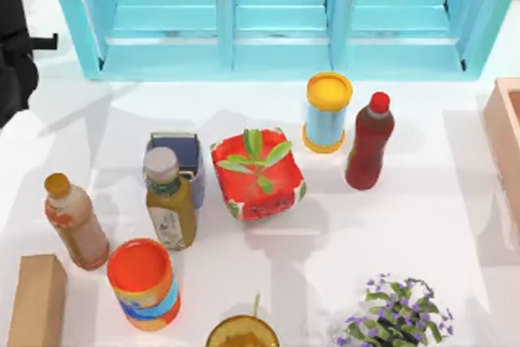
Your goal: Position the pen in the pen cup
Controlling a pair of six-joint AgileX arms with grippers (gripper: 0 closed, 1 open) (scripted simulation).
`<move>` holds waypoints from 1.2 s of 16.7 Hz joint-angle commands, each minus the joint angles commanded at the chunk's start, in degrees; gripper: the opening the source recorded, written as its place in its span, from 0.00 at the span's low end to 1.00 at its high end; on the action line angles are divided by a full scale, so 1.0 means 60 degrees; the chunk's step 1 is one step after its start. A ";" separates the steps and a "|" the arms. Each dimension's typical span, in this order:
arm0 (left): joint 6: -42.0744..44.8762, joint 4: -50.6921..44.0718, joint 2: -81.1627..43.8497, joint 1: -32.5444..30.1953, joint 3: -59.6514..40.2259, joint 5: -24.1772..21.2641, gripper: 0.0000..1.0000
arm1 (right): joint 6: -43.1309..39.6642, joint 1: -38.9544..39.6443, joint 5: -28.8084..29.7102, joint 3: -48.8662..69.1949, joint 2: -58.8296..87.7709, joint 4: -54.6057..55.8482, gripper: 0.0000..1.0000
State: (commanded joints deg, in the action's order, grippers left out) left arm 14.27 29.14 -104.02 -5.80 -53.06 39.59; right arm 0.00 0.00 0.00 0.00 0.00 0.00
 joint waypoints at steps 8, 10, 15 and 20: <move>0.1568 0.7712 -0.0714 -0.5711 0.1194 0.4891 0.00 | 0.0000 0.0000 0.0000 0.0000 0.0000 0.0000 1.00; 0.1953 0.9062 -0.0766 -0.6705 0.1322 0.5713 0.00 | 0.0000 0.0000 0.0000 0.0000 0.0000 0.0000 1.00; 0.2508 1.0663 -0.0748 -0.7973 0.1423 0.6722 0.00 | 0.0000 0.0000 0.0000 0.0000 0.0000 0.0000 1.00; 0.2515 1.0650 -0.0751 -0.7940 0.1395 0.6712 0.00 | 0.0000 0.0000 0.0000 0.0000 0.0000 0.0000 1.00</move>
State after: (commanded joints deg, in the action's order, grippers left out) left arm 29.36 93.04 -108.53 -53.44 -44.69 79.86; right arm 0.00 0.00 0.00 0.00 0.00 0.00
